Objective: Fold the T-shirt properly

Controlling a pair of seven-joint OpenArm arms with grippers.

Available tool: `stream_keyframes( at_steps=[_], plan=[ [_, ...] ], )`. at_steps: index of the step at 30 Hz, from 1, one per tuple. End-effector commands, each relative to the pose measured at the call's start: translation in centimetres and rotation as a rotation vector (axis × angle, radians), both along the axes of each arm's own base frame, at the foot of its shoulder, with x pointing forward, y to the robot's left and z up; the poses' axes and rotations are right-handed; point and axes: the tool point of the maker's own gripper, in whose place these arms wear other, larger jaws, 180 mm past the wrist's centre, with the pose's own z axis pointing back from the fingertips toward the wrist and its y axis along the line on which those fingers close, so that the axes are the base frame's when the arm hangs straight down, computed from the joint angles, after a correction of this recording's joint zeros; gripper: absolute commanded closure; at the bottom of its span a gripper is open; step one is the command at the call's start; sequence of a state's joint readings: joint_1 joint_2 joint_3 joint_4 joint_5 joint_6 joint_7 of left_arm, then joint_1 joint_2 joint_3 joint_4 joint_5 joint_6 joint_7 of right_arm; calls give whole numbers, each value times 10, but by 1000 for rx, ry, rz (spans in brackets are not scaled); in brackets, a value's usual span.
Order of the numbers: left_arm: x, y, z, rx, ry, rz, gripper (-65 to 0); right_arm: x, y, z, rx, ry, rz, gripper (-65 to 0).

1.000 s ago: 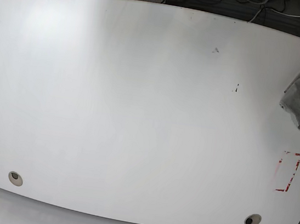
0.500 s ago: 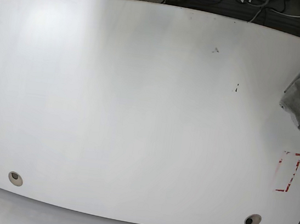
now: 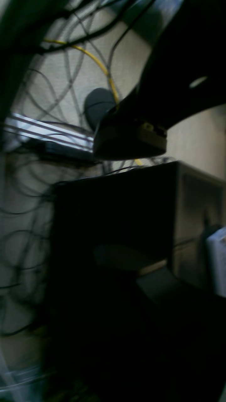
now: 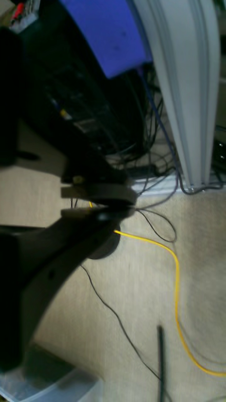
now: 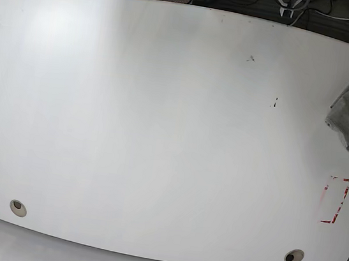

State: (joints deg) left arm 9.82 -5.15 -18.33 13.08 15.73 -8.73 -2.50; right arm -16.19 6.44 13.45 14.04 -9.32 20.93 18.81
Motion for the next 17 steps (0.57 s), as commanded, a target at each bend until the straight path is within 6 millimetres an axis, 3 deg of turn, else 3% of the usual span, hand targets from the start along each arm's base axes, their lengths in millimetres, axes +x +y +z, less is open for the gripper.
stream_keyframes(
  at_steps=[1, 11, 17],
  plan=[
    [-15, 3, 1, 10, 38, -11, -382, -2, 4, -1, 6, 14, 20, -41],
    [-18, 3, 0, 9, 53, -11, -382, 2, 7, -2, 10, 8, 18, -41],
    [-17, 2, 0, 8, 49, -6, -382, 2, 20, -2, 29, 6, 13, -41]
  ],
)
